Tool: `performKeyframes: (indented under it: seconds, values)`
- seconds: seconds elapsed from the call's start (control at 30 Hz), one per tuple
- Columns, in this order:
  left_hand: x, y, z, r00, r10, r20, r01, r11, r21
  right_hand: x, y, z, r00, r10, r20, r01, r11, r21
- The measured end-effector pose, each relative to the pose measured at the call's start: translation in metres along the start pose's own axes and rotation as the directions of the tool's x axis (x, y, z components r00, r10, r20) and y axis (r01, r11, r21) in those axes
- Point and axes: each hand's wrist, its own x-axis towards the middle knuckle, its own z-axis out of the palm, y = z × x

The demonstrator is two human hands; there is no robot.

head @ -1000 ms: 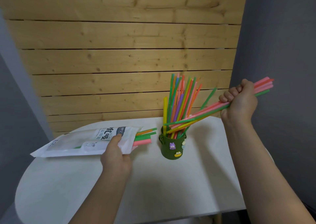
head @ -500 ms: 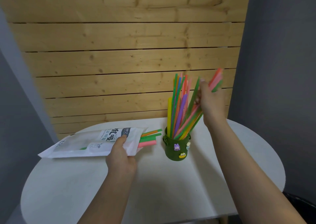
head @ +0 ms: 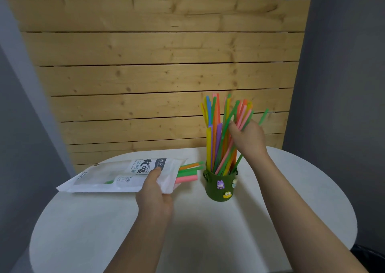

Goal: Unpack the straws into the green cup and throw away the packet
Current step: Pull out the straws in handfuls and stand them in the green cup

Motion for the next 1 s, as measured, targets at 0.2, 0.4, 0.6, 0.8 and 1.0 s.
performKeyframes:
  seconds: [0.2,0.4,0.6,0.8,1.0]
  values:
    - [-0.001,0.001,0.001,1.0,-0.002,0.012,0.002,1.0,-0.01,-0.001,0.005,-0.003,0.991,0.013,-0.135,-0.013,1.0,0.001]
    - [-0.004,0.002,0.0,1.0,0.0,0.004,0.0,1.0,-0.018,-0.012,0.015,-0.005,0.995,0.092,-0.042,-0.087,0.991,0.102]
    - [-0.005,0.003,0.001,1.0,-0.008,0.006,0.008,0.999,-0.033,-0.03,0.019,-0.01,0.998,0.056,-0.024,-0.051,0.981,0.188]
    - [-0.007,0.002,0.002,1.0,-0.012,0.014,0.012,1.0,-0.027,-0.043,0.024,-0.022,0.997,0.037,-0.073,-0.026,0.989,0.148]
    - [-0.007,0.003,0.0,1.0,-0.011,0.016,0.011,1.0,0.013,-0.048,0.019,-0.037,0.965,0.063,-0.253,-0.027,0.989,0.144]
